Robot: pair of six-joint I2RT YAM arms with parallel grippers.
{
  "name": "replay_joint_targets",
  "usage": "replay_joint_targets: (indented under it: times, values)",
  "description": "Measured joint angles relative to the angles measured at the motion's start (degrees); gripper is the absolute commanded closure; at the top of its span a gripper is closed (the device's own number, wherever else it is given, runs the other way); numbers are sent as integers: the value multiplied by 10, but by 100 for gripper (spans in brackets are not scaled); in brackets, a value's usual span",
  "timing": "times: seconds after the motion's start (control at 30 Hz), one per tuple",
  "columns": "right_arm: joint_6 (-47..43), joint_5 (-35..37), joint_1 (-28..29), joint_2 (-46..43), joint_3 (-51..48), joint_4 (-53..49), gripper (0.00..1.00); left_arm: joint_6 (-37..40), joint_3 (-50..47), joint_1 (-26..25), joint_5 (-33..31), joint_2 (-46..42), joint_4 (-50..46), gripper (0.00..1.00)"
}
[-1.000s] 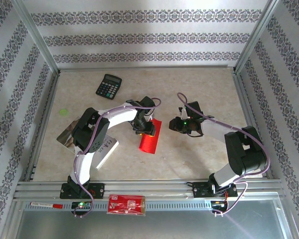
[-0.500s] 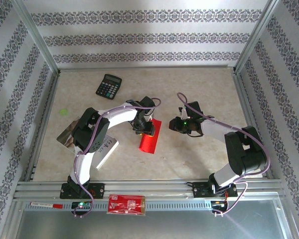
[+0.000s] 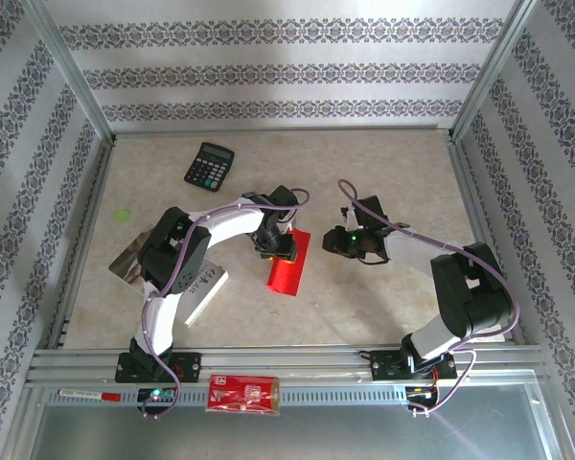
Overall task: Fold a paper plane with a square sheet of paper (pick it up from the middle)
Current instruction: First fold the square sheet of paper in half at the center of the table, then hold the square sheet of paper at the center of the table.
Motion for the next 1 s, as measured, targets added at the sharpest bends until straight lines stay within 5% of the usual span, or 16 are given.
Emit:
replay_joint_targets:
  times: [0.57, 1.0]
  values:
    - [5, 0, 8, 7, 4, 2, 73, 0, 0, 0, 2, 0, 1, 61]
    - [80, -43, 49, 40, 4, 74, 100, 0, 0, 0, 2, 0, 1, 61]
